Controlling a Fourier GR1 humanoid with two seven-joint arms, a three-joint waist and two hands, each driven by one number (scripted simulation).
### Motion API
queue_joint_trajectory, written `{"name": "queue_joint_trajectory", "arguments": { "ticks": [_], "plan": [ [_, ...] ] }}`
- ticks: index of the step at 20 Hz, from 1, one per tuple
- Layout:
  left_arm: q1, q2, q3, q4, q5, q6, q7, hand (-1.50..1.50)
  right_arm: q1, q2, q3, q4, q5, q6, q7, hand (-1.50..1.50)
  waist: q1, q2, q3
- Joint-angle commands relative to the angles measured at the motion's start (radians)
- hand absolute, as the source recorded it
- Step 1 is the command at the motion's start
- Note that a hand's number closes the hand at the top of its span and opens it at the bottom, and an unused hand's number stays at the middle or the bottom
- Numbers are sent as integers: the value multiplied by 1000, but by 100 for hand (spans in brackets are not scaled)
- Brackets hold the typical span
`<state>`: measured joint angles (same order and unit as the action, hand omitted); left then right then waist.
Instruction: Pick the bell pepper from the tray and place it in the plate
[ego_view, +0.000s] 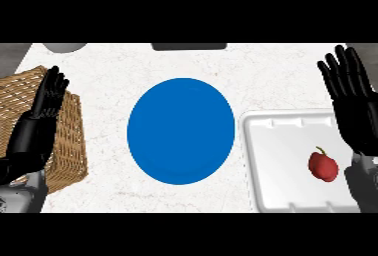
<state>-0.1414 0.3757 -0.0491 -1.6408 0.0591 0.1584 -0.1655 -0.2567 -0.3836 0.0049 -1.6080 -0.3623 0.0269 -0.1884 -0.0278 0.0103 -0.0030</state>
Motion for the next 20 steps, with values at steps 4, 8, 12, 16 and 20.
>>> {"name": "queue_joint_trajectory", "arguments": {
  "ticks": [4, 8, 12, 16, 20],
  "plan": [
    [45, -22, 31, 118, 62, -23, 145, 0, 176, -166, -116, 38, -20, 126, 14, 150, 2, -9, 4],
    [69, -35, 10, 129, 53, -5, 197, 0, 173, -478, -107, 57, 397, 49, -2, 150, -32, 13, -29],
    [111, -66, -7, 140, 93, -27, 283, 0, 344, -157, -287, 205, 180, -84, -298, -150, -12, -8, 8],
    [51, -47, 32, 196, 106, -47, 289, 0, 469, -183, -209, 256, 318, -24, -463, -150, 6, -6, 5],
    [-27, -56, 22, 198, 96, -40, 350, 0, 458, -296, -223, 280, 401, -26, -425, -150, 15, -7, 3]
  ]
}}
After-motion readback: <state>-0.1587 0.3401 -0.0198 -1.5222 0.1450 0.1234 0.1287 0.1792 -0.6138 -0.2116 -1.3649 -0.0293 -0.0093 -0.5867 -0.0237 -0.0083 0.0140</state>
